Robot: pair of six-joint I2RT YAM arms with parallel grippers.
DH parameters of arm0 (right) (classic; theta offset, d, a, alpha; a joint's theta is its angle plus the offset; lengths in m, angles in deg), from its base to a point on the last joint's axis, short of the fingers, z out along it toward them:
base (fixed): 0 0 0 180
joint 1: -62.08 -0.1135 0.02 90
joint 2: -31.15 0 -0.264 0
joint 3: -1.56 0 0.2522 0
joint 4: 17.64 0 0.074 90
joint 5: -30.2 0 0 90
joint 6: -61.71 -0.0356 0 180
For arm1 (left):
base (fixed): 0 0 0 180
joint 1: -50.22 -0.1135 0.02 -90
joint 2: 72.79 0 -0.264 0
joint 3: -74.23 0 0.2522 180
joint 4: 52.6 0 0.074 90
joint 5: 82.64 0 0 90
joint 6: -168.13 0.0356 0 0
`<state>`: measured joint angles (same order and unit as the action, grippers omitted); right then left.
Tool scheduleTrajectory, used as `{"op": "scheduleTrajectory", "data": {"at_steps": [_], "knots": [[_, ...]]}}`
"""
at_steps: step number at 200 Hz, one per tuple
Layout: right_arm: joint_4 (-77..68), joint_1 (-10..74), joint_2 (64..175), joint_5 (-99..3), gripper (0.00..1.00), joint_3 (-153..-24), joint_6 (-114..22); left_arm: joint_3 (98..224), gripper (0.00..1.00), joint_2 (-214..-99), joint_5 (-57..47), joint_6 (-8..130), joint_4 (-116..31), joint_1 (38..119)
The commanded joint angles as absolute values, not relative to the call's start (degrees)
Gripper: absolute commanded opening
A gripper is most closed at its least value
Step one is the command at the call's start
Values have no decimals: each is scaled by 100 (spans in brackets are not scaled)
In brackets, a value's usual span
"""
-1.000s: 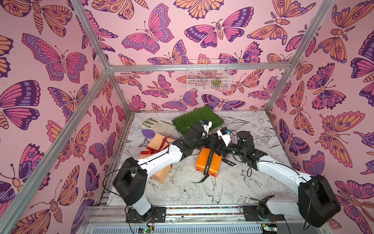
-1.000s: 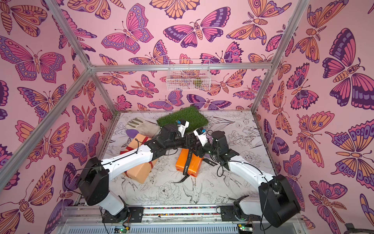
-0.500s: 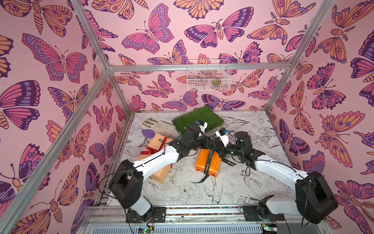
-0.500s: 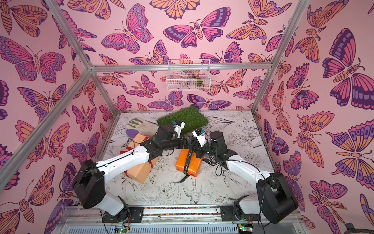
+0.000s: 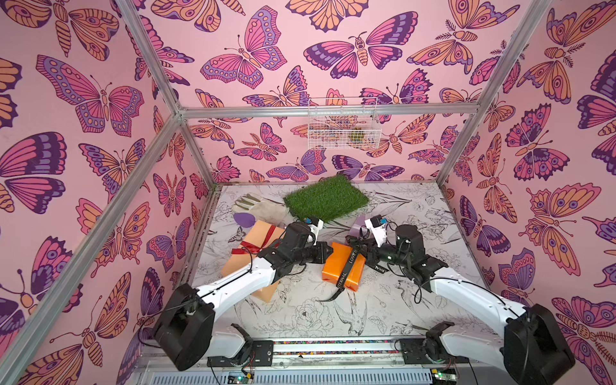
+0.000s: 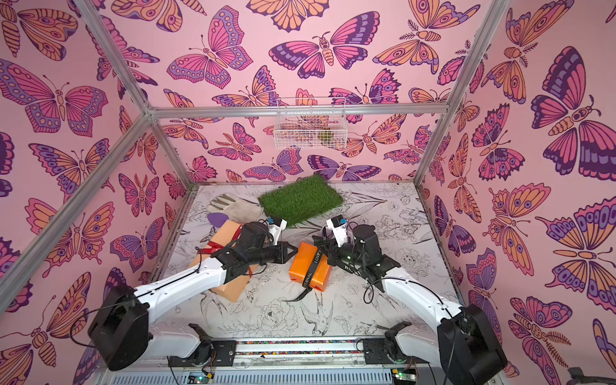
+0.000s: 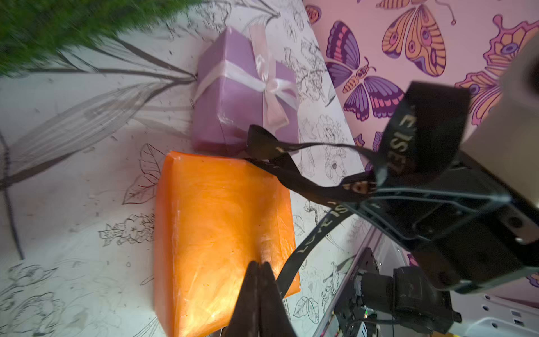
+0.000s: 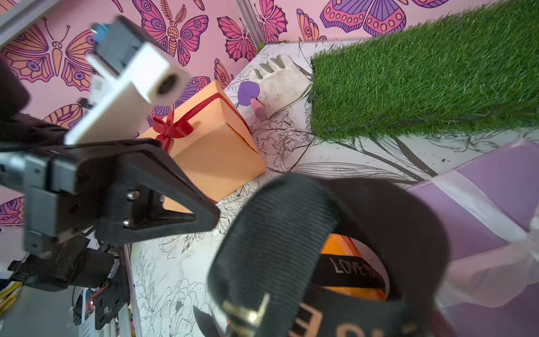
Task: Untie the ribbon bows on the gift boxes
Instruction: Pull the ribbon from the gift box.
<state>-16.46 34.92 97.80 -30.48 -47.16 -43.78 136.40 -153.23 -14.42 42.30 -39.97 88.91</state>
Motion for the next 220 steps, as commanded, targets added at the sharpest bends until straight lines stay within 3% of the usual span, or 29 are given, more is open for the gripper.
{"op": "scheduleTrajectory", "data": {"at_steps": [1,99,220], "knots": [[-1648,3449,9663,-3157,0,-4639,-4517,13789,0,-15747,-2002,4074,-4347,9051],[-1648,3451,9531,-2847,0,-4703,-4490,14521,0,-17341,-2274,4025,-4445,9585],[-873,3457,8175,-3324,0,-6007,-4949,14569,0,-17253,-1569,4341,-3221,9574]]}}
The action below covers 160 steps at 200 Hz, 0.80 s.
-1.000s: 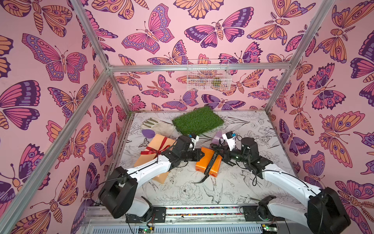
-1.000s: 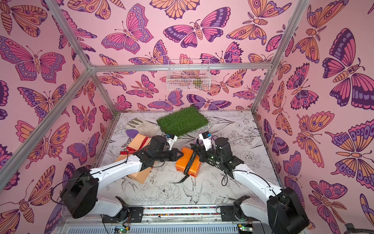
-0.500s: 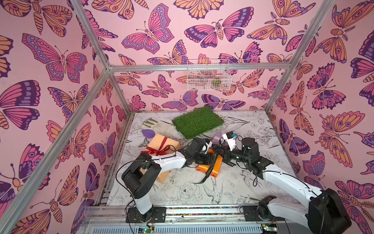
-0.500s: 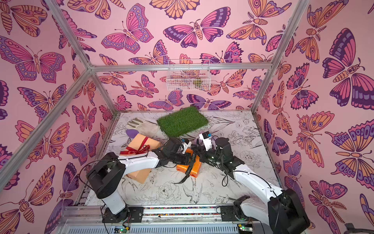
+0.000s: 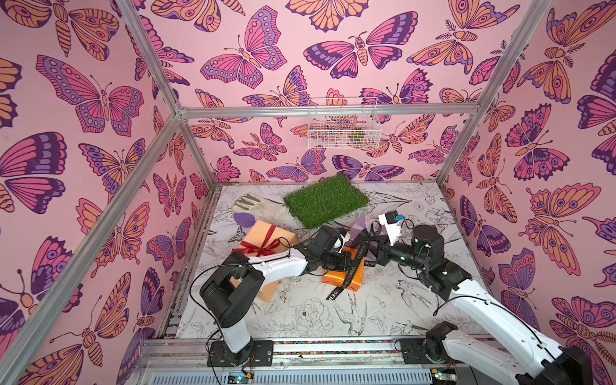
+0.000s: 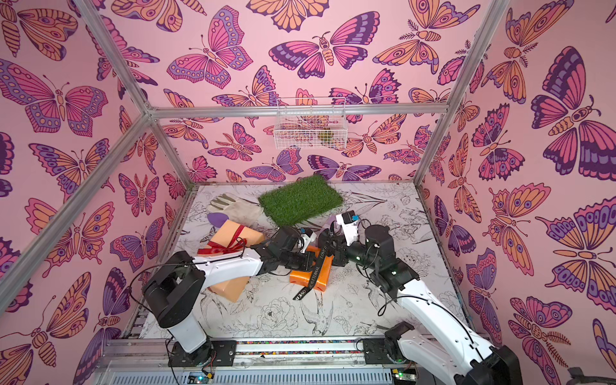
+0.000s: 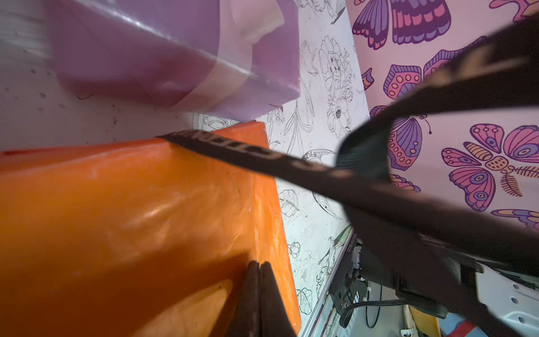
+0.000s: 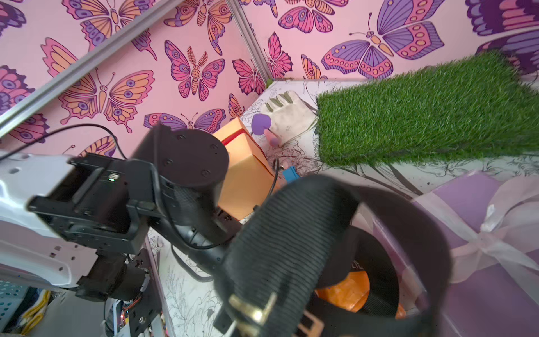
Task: Untie the ribbon bows on the gift boxes
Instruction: Pull the ribbon from the gift box.
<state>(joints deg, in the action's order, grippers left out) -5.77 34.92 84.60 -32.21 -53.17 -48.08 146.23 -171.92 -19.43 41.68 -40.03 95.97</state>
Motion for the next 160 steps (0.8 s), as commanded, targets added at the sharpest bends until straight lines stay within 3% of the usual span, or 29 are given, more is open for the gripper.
{"op": "scheduleTrajectory", "data": {"at_steps": [1,122,160], "knots": [[-868,3461,8167,-3329,0,-6030,-4944,14572,0,-17254,-1568,4341,-3223,9574],[504,3587,7776,-5247,0,-7673,-3979,14416,0,-17432,-1593,4319,-3112,9364],[852,3776,7348,-6877,0,-7772,-3556,14415,0,-17430,-1617,4314,-3108,9302]]}}
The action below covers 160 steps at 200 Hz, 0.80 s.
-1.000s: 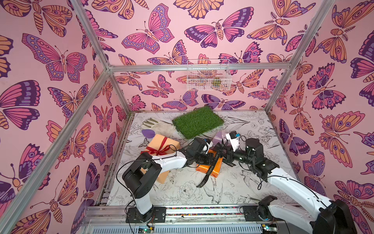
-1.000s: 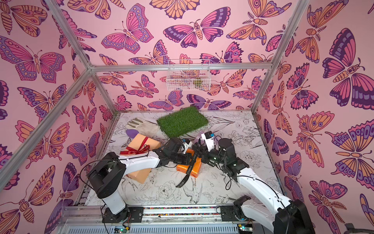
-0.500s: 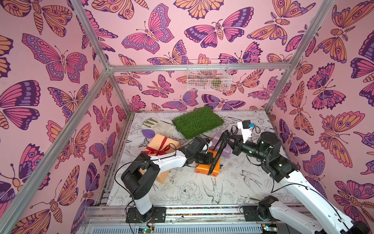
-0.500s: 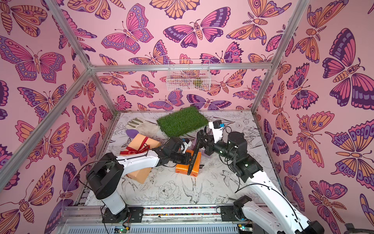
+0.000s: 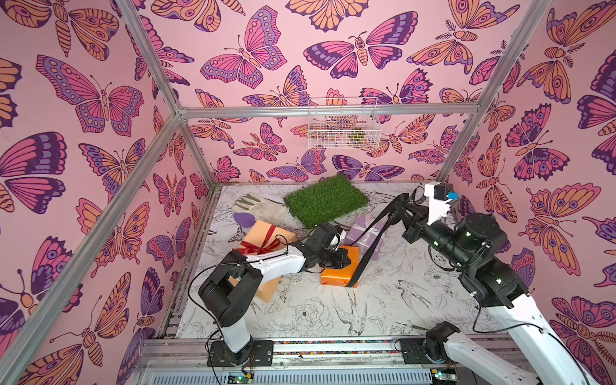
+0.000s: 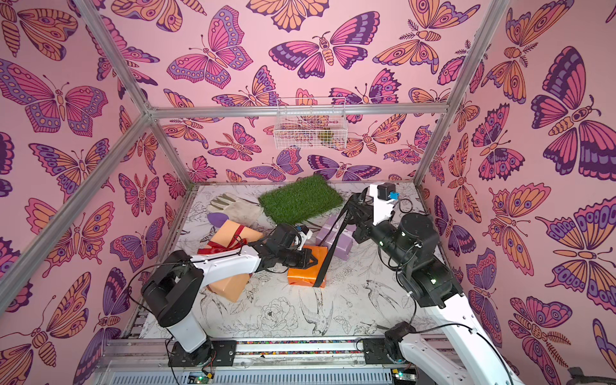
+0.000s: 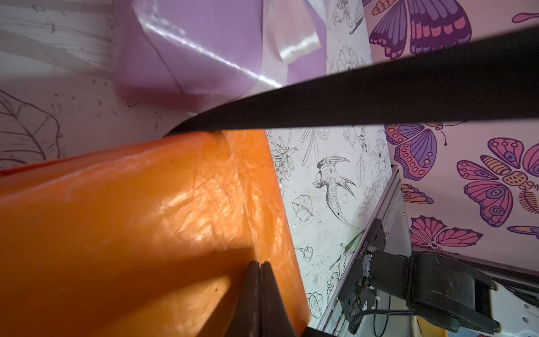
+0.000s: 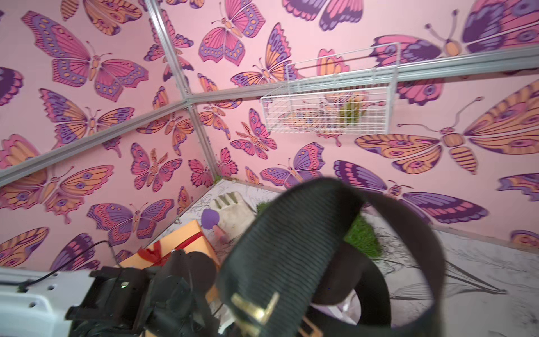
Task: Untie the ribbon bows on the gift boxes
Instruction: Pull the ribbon from the gift box, then place the ribbon at the center of the board.
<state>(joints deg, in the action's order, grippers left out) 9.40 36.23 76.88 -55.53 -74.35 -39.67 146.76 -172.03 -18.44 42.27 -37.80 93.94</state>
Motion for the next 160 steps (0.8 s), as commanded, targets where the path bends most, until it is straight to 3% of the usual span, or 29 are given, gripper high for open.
{"op": "scheduleTrajectory", "data": {"at_steps": [1,55,124,160], "knots": [[860,3784,7336,-6912,0,-7774,-3544,14415,0,-17430,-1618,4314,-3105,9302],[1233,4554,7185,-8026,0,-7825,-3120,14539,0,-17452,-1617,4392,-2969,9254],[1589,5573,7839,-7872,0,-8284,-2942,14697,0,-17514,-1677,4405,-2851,9242],[1401,6386,8238,-6784,0,-7480,-3764,14753,1,-17292,-1749,4310,-2810,9207]]}}
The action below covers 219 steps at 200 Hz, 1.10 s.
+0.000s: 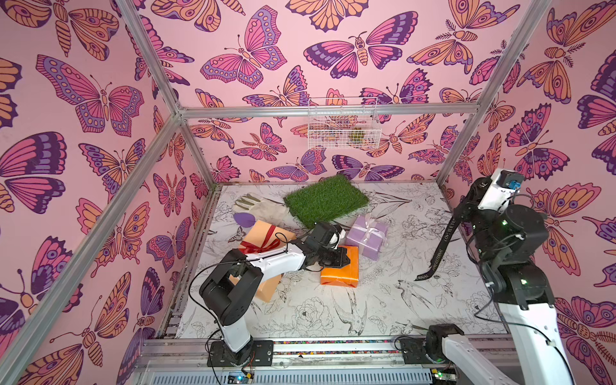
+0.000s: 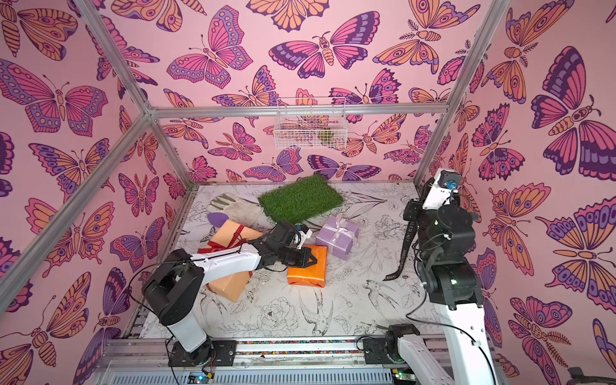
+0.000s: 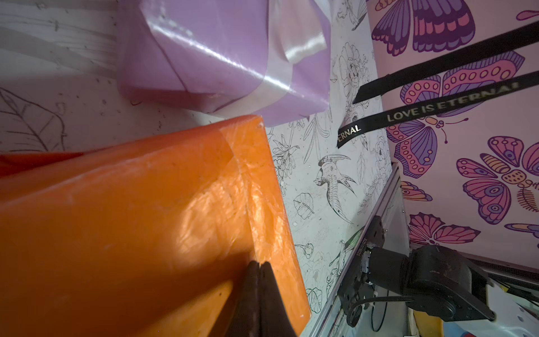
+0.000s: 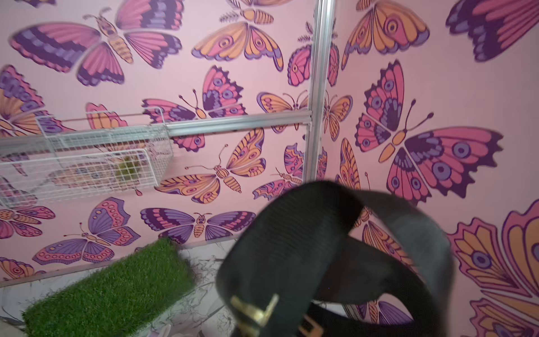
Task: Untie the ribbon bows on the gift boxes
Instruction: Place the ribbon at the center of the board.
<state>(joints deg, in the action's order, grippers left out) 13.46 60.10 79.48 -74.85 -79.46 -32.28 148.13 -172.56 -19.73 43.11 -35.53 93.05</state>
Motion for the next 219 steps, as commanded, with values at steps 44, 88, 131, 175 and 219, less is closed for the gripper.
{"op": "scheduleTrajectory", "data": {"at_steps": [44,88,131,175,219], "knots": [[1736,6480,8976,-6491,0,-6790,-4643,14920,39,-16593,-1563,4236,-2624,9172],[2338,6482,10085,-6097,11,-6458,-5194,14801,39,-15935,-1204,4155,-2513,9153],[3397,6509,10997,-5990,100,-6969,-5240,14507,40,-15562,-828,4116,-2513,9102],[3838,6417,10684,-5193,100,-6860,-5075,14325,48,-15357,-635,4003,-2580,8889],[3580,5236,9363,-4055,97,-5862,-5354,14020,50,-15039,-781,3985,-2724,8266]]}}
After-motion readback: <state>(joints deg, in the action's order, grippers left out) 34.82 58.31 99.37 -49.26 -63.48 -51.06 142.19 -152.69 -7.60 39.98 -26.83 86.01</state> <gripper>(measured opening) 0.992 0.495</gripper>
